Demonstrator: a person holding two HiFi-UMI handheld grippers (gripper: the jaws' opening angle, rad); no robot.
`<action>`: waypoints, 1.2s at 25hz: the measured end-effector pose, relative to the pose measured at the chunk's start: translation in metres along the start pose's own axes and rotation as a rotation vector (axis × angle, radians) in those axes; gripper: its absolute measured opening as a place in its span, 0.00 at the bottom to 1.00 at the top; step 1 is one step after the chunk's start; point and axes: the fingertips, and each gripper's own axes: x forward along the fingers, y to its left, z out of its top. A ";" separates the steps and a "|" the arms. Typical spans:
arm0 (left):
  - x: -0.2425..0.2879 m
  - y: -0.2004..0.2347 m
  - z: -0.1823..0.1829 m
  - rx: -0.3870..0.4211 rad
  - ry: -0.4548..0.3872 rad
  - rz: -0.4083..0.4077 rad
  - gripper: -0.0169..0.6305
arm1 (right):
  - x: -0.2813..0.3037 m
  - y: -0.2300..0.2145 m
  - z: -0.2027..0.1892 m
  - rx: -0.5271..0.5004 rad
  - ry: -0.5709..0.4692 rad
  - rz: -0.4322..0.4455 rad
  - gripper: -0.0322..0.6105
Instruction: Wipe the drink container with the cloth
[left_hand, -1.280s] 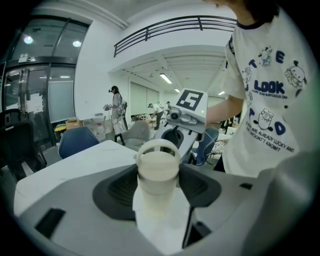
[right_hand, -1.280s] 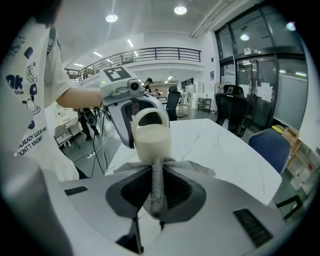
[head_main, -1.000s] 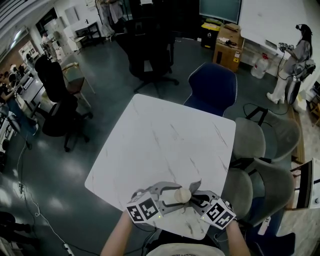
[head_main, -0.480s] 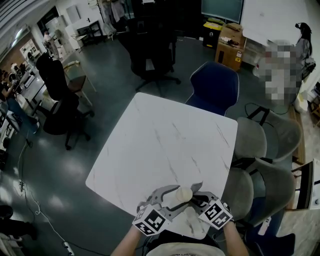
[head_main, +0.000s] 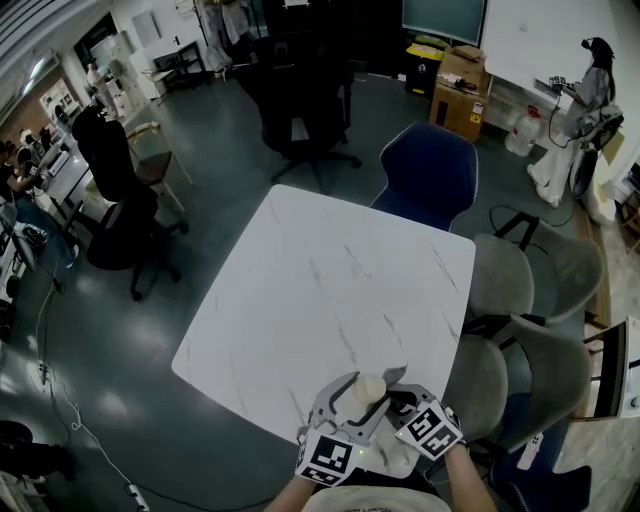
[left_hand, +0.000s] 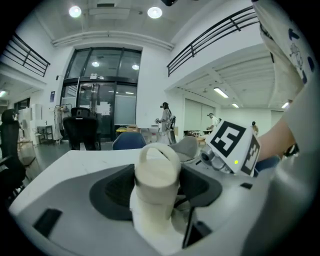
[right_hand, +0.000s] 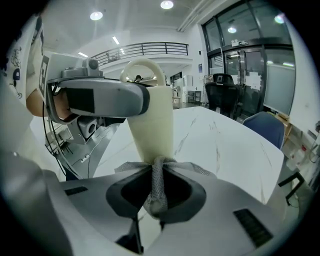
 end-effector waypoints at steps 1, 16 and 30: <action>0.000 0.000 -0.001 -0.011 -0.003 0.018 0.43 | 0.000 0.000 0.000 0.002 0.000 -0.002 0.14; -0.003 0.001 0.003 0.036 -0.029 -0.051 0.44 | 0.000 0.006 0.000 -0.020 -0.001 0.020 0.14; -0.008 0.000 0.002 0.100 -0.019 -0.233 0.44 | -0.023 0.008 0.028 -0.122 -0.013 0.066 0.14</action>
